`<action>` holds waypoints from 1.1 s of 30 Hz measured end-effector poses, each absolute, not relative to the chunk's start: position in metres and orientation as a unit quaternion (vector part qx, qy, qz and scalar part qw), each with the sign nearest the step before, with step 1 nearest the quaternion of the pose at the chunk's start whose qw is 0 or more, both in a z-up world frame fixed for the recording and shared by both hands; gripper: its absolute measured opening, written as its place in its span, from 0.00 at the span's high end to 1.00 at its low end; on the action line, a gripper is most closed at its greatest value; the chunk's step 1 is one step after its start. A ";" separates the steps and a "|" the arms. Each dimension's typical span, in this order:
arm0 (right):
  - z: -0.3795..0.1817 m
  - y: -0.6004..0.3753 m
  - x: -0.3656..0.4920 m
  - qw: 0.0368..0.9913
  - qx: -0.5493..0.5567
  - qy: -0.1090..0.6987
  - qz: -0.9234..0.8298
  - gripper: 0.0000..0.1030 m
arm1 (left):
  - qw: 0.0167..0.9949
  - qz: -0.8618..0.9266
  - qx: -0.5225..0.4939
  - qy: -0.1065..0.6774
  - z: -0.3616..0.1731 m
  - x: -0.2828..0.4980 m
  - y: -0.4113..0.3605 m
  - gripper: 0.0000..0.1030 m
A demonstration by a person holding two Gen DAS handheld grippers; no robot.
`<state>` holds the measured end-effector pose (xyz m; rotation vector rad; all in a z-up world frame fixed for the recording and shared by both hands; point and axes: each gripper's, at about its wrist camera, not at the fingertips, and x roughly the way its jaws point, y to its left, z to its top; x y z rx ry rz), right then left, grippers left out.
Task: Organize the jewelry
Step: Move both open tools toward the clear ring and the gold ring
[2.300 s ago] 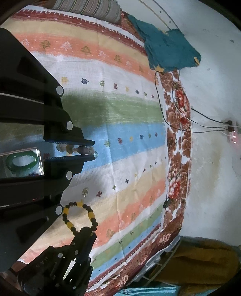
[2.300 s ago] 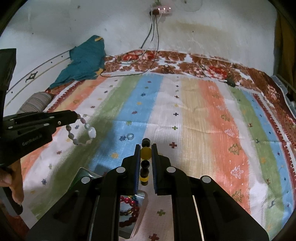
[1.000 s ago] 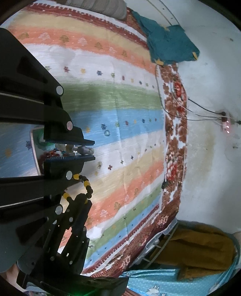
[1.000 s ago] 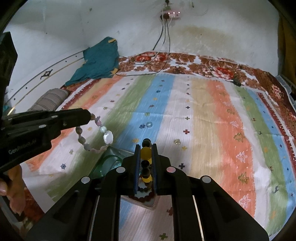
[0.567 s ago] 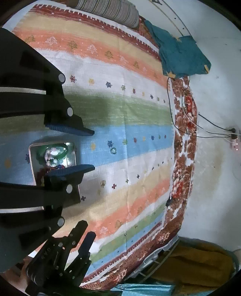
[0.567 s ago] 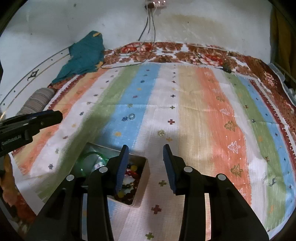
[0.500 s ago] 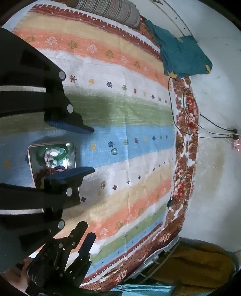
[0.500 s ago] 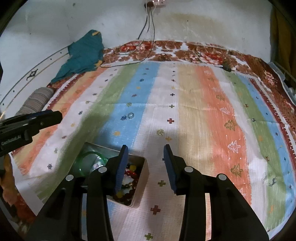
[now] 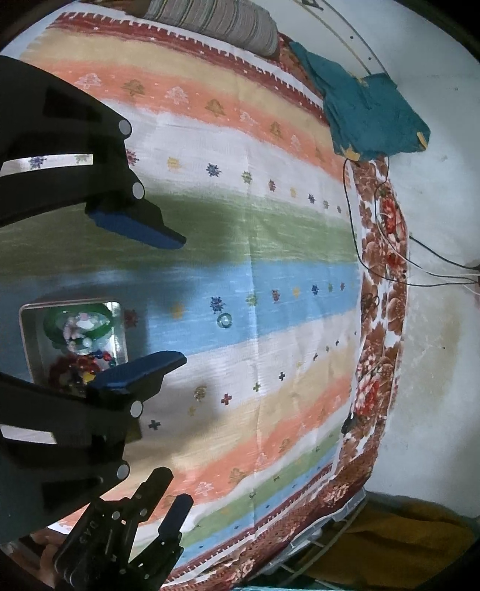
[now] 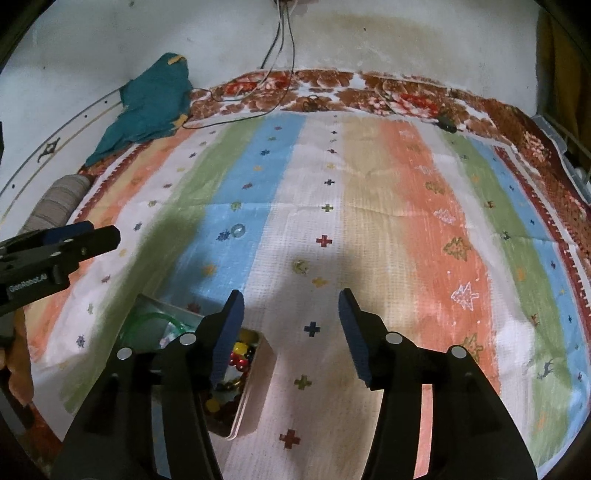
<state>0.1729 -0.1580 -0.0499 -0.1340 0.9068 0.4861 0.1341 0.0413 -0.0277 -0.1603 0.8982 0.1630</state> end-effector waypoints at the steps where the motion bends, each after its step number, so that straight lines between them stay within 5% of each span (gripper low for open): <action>1: -0.051 -0.157 0.175 0.867 -0.064 0.435 0.233 0.48 | 0.894 0.078 -0.079 0.433 -0.028 0.136 0.042 0.42; 33: -0.095 -0.135 0.229 0.842 -0.079 0.485 0.224 0.41 | 0.861 0.065 -0.083 0.498 -0.084 0.221 0.050 0.34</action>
